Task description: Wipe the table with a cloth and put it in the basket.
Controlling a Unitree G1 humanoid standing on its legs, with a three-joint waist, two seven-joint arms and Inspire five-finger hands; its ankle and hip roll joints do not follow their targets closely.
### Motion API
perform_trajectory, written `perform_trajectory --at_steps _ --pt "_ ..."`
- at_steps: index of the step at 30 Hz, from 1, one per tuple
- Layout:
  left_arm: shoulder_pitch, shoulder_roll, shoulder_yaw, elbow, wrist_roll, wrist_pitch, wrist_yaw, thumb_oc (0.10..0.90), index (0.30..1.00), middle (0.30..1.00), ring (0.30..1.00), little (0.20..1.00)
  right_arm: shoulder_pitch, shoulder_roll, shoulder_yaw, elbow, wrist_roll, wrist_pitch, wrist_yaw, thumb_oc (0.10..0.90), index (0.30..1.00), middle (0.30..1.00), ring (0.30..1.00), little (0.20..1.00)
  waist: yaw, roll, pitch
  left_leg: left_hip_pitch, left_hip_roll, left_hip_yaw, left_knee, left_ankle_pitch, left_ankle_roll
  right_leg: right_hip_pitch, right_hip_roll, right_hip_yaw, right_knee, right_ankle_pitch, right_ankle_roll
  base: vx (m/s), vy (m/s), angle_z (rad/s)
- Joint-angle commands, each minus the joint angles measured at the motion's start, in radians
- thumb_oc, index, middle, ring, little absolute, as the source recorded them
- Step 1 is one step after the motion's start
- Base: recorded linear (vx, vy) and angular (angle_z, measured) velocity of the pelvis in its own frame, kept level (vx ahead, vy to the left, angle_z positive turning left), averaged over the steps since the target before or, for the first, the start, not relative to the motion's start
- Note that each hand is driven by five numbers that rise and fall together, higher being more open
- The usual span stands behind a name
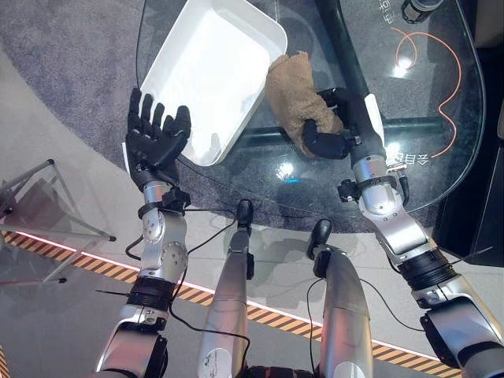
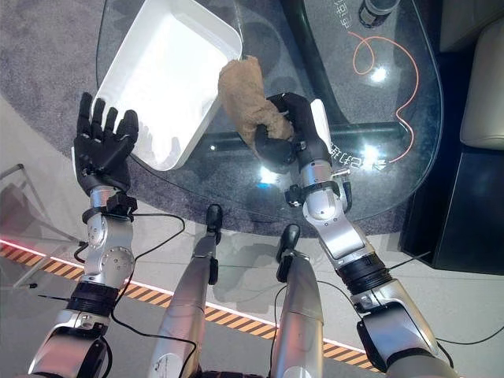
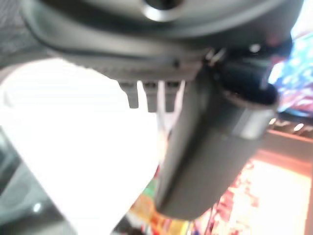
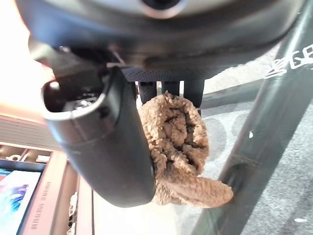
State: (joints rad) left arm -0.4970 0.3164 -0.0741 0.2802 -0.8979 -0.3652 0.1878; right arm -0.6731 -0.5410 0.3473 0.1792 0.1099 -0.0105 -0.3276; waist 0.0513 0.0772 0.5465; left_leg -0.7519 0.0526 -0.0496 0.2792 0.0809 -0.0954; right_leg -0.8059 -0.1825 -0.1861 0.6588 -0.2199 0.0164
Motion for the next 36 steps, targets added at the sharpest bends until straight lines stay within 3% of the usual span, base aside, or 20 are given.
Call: perform_trajectory --at_steps 1,10,18,23,36 --pt "-0.002 0.043 0.016 -0.143 -0.082 -0.012 -0.120 0.800 0.900 0.900 0.900 0.900 -0.080 0.024 -0.077 -0.250 -0.030 -0.207 0.016 0.100 0.300 0.300 0.300 0.200 -0.013 -0.027 -0.027 0.038 -0.071 0.077 0.129 -0.117 0.068 0.061 0.061 0.016 -0.147 0.140 0.043 0.00 0.000 0.00" --pt "0.015 0.044 -0.017 -0.159 -0.293 0.129 -0.282 0.800 0.900 0.900 0.900 0.900 -0.078 0.019 -0.057 -0.326 -0.004 -0.225 0.079 0.100 0.300 0.300 0.300 0.200 -0.024 -0.026 -0.027 0.046 -0.068 0.087 0.122 -0.115 0.067 0.068 0.065 0.021 -0.159 0.147 0.045 0.00 0.000 0.00" --pt "0.007 0.048 -0.050 -0.175 -0.400 0.224 -0.393 0.800 0.900 0.900 0.900 0.900 -0.095 0.008 -0.021 -0.355 0.034 -0.226 0.134 0.100 0.300 0.300 0.300 0.200 -0.027 -0.027 -0.027 0.053 -0.065 0.092 0.119 -0.115 0.064 0.077 0.063 0.020 -0.168 0.151 0.048 0.00 0.000 0.00" --pt "0.000 0.047 -0.067 -0.186 -0.436 0.264 -0.428 0.800 0.900 0.900 0.900 0.900 -0.107 0.005 0.012 -0.368 0.053 -0.208 0.171 0.100 0.300 0.300 0.300 0.200 -0.027 -0.028 -0.027 0.055 -0.065 0.092 0.116 -0.114 0.065 0.079 0.063 0.020 -0.174 0.153 0.047 0.00 0.000 0.00" --pt "-0.020 0.044 -0.094 -0.202 -0.464 0.291 -0.477 0.800 0.900 0.900 0.900 0.900 -0.128 -0.004 0.082 -0.364 0.069 -0.153 0.247 0.100 0.300 0.300 0.300 0.200 -0.025 -0.030 -0.027 0.056 -0.070 0.089 0.107 -0.109 0.064 0.080 0.065 0.018 -0.184 0.157 0.048 0.00 0.000 0.00"
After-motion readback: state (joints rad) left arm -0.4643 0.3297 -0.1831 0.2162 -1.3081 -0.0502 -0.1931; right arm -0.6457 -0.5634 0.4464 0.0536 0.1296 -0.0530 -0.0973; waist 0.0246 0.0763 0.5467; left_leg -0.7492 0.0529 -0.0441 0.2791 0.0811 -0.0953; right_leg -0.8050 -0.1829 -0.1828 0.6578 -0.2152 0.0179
